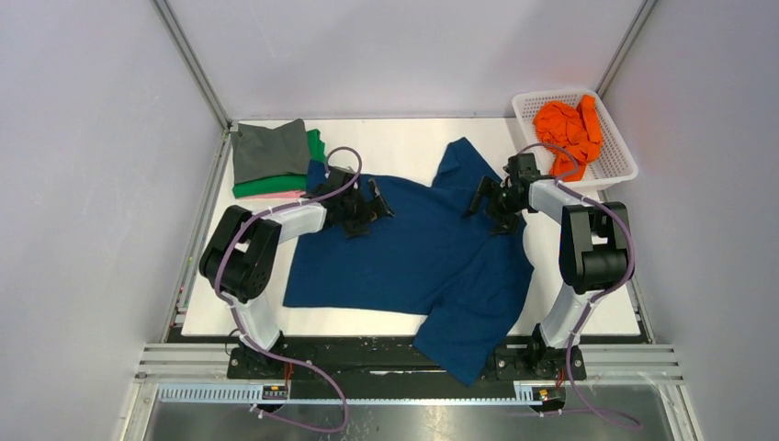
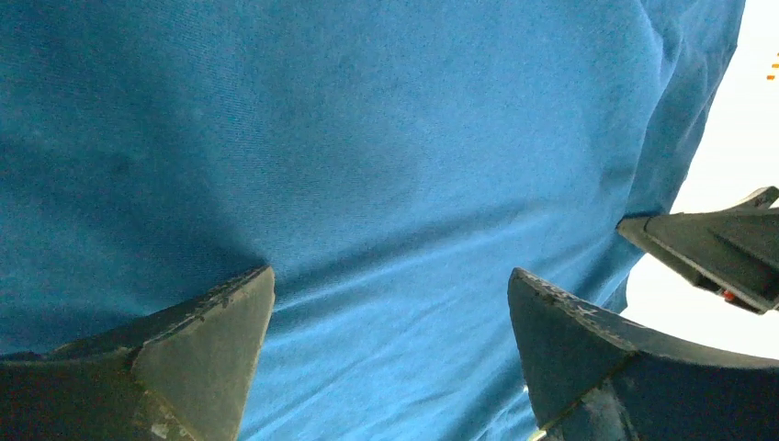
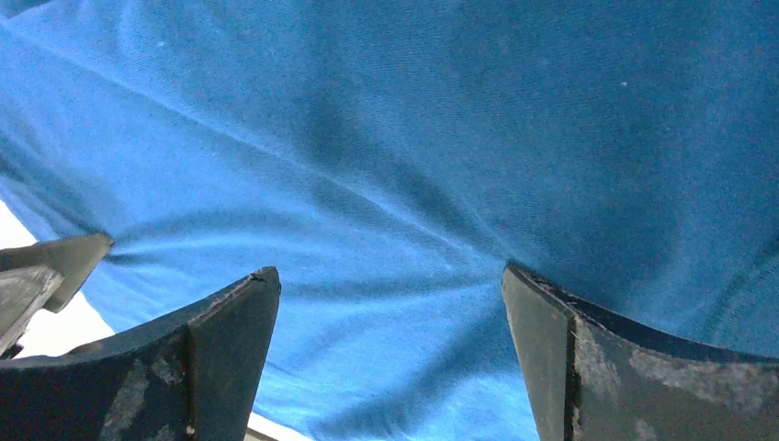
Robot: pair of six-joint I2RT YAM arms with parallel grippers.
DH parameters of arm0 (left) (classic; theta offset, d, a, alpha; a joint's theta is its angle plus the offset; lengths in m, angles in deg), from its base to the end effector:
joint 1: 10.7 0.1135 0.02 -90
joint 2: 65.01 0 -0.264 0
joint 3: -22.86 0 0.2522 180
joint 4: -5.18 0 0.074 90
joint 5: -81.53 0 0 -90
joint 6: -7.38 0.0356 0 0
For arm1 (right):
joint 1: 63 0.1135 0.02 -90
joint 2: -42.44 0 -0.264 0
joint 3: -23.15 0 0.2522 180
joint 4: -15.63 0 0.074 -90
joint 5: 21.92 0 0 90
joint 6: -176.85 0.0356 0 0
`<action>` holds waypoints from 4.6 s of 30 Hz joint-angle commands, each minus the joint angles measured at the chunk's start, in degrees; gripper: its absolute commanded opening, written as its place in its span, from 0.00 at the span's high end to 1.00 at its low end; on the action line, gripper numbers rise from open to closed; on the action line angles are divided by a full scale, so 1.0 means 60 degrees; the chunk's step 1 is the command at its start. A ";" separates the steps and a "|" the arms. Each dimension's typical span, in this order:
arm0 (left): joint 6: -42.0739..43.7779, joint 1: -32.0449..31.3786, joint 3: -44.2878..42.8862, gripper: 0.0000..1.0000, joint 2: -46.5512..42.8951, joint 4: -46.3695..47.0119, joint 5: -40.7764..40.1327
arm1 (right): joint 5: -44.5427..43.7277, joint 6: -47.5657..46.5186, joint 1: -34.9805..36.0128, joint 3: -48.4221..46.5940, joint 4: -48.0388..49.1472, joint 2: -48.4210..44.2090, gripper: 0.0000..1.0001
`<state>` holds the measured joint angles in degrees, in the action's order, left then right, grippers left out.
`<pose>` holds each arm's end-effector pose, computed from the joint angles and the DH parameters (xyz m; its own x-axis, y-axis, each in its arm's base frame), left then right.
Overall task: Fold and stack the t-shirts
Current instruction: Flatten out the tshirt, then grab the side of the flattened tshirt closest away from the robot with both arms
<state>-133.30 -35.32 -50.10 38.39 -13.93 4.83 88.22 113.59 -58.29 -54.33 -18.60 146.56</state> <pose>0.3321 -0.1612 0.1599 -0.8570 -0.4354 -0.2757 -0.1923 0.7664 -0.6128 0.3599 0.0420 0.1626 -0.8873 0.3508 -0.2994 0.1737 0.8556 0.4876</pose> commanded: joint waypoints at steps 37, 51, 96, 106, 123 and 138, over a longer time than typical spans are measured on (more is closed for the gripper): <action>0.0668 0.0935 -0.0175 0.01 -0.1063 -0.1692 -0.0444 | -0.3505 0.4574 0.1727 -0.5037 0.2774 0.3721 0.01; 0.0746 0.1011 -0.1020 0.01 -0.1086 -0.2079 -0.0760 | -0.3297 0.1826 0.2698 -1.3264 -0.1365 0.7269 0.01; 0.0836 0.1523 -1.2558 0.01 0.6656 -0.4732 -0.0199 | -0.0841 -0.0106 0.0286 -1.2344 -0.4970 0.6134 0.00; 0.2536 0.0793 -0.4726 0.01 -0.1501 -0.3539 -0.3200 | -0.2612 -0.1137 0.0272 -0.3130 0.0051 -0.1724 0.00; -0.0954 0.1628 0.4426 0.16 -0.7165 -0.4185 -0.4218 | -0.4318 0.0422 0.1913 0.4057 -0.0919 -0.7508 0.00; -0.1636 0.1628 0.4874 0.57 -0.5684 -0.4063 -0.4342 | -0.5367 0.0303 0.2188 0.4478 -0.2187 -0.7773 0.01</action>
<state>-140.92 -25.72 -22.32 3.37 -39.04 -20.48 59.28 115.41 -45.72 -26.62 -29.96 100.31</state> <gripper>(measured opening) 0.447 0.993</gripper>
